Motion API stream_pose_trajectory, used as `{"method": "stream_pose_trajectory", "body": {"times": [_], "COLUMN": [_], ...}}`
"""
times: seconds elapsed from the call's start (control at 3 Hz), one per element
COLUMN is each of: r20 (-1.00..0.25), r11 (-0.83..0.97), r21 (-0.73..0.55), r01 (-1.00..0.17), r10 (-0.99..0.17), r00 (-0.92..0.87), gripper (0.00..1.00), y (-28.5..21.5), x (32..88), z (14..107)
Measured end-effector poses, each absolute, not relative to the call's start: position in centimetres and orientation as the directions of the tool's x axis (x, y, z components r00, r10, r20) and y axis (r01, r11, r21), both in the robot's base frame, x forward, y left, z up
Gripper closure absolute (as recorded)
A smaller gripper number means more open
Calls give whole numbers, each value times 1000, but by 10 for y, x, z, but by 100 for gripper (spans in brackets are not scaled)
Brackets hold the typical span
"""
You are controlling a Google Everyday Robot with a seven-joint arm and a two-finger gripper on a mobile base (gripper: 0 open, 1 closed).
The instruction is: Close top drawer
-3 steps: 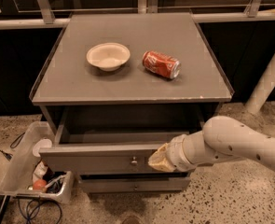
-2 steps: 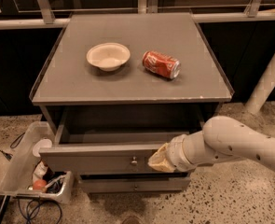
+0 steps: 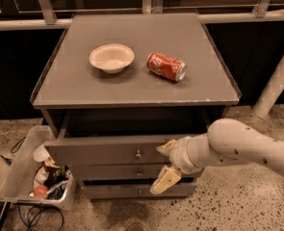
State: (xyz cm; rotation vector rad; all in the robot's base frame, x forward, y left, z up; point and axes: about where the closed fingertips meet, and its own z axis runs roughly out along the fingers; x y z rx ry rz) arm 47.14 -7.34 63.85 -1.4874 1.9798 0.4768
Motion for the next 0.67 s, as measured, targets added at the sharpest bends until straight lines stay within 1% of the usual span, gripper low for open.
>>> {"method": "stream_pose_trajectory", "body": {"times": [0.33,0.67], "r20": [-689,-689], "r11": [323,323], "r21": [-156,-156], "r01": [-933,-933], "r10": [-713,-713], "r00": [-131,-131], "gripper": [0,0], "y": [-93,-93], "x": [514,514], "z": [641,641]}}
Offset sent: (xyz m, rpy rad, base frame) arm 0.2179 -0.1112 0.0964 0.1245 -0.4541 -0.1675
